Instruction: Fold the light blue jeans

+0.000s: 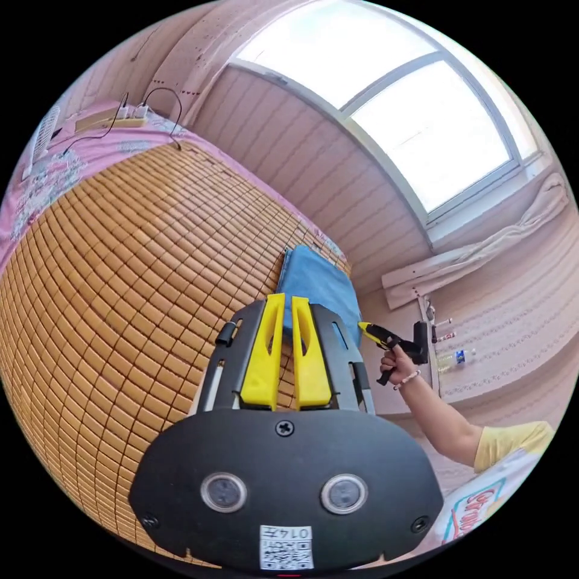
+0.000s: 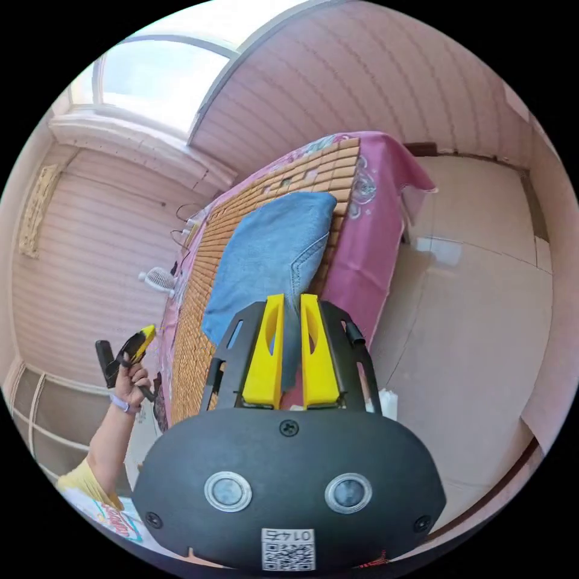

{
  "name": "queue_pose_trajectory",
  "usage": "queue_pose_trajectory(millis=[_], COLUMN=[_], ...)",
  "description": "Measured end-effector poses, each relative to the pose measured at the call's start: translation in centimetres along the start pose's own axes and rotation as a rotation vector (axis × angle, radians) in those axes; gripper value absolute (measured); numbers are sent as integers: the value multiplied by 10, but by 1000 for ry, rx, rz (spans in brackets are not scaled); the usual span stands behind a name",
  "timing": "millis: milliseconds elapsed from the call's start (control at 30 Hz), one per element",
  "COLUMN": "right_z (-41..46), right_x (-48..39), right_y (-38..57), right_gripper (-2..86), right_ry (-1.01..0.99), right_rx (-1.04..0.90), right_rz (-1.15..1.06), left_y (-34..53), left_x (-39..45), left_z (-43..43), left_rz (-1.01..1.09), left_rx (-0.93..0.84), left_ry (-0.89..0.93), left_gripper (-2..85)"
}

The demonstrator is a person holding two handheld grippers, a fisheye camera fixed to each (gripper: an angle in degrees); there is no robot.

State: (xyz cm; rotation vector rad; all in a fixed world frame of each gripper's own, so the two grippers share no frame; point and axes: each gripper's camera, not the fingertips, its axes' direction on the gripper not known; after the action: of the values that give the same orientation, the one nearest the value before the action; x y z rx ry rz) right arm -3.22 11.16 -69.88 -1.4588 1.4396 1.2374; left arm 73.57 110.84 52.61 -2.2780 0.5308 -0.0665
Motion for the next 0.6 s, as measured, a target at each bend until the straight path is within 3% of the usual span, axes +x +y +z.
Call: queue_pose_trajectory(millis=[133, 333, 467, 600], right_z=[-28, -94, -121, -113], right_x=[-10, -48, -121, -219], right_y=[0, 94, 180, 239], right_gripper=[75, 57, 30, 24], right_ry=[7, 124, 534, 583], right_rx=[67, 88, -51, -155], right_rz=[-9, -193, -575, -984], left_y=[56, 327, 540, 694], left_x=[15, 25, 88, 180], left_z=[-57, -162, -242, -290], left_rz=[107, -46, -311, -426], left_rx=[11, -57, -18, 61], left_ry=[-90, -318, -571, -877], left_gripper=[-7, -10, -10, -10])
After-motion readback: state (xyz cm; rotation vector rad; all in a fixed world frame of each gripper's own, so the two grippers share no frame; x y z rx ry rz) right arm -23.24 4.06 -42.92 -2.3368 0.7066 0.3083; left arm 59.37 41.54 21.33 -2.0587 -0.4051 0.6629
